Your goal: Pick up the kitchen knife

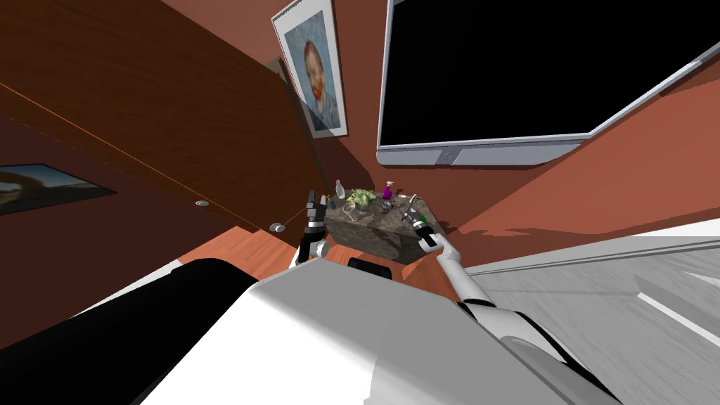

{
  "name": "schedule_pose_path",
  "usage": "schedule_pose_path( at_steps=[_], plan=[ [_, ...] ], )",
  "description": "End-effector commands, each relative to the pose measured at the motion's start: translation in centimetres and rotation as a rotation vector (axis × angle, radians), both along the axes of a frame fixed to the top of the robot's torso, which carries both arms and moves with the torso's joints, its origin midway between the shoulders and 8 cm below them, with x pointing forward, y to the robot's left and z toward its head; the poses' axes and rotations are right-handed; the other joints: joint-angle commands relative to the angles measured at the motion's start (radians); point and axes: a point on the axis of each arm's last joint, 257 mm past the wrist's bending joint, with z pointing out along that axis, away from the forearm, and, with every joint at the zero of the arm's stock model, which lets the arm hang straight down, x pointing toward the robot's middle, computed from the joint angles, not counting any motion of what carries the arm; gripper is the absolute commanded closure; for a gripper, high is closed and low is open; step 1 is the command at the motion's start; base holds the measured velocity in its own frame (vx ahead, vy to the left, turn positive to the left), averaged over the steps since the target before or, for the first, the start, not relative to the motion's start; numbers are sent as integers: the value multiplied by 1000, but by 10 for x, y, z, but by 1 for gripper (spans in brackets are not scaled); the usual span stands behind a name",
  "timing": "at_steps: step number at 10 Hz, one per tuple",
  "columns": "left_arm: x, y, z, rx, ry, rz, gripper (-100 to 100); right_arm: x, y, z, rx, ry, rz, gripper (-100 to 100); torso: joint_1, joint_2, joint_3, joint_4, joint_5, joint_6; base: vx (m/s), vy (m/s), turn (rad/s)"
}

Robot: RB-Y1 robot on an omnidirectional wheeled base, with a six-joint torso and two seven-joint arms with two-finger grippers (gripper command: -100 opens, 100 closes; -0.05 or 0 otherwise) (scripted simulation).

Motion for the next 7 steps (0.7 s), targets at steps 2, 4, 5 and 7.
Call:
schedule_pose_path(
  at_steps=[2,4,5,7],
  plan=[
    [0,0,0,0,0,0,0,16,9,6,-8,-6,15,-100,0,0,0,0,0,0,-23,1,-72],
    [0,0,0,0,0,0,0,27,29,11,-20,-11,53,-100,0,0,0,0,0,-1,-31,-4,-147],
    [0,0,0,0,0,0,0,33,27,13,-24,-9,48,-100,0,0,0,0,0,-1,-12,1,-7],
    [0,0,0,0,0,0,0,39,47,15,-38,-12,86,-100,0,-1,-1,0,0,-1,-11,-4,-112]
  ],
)
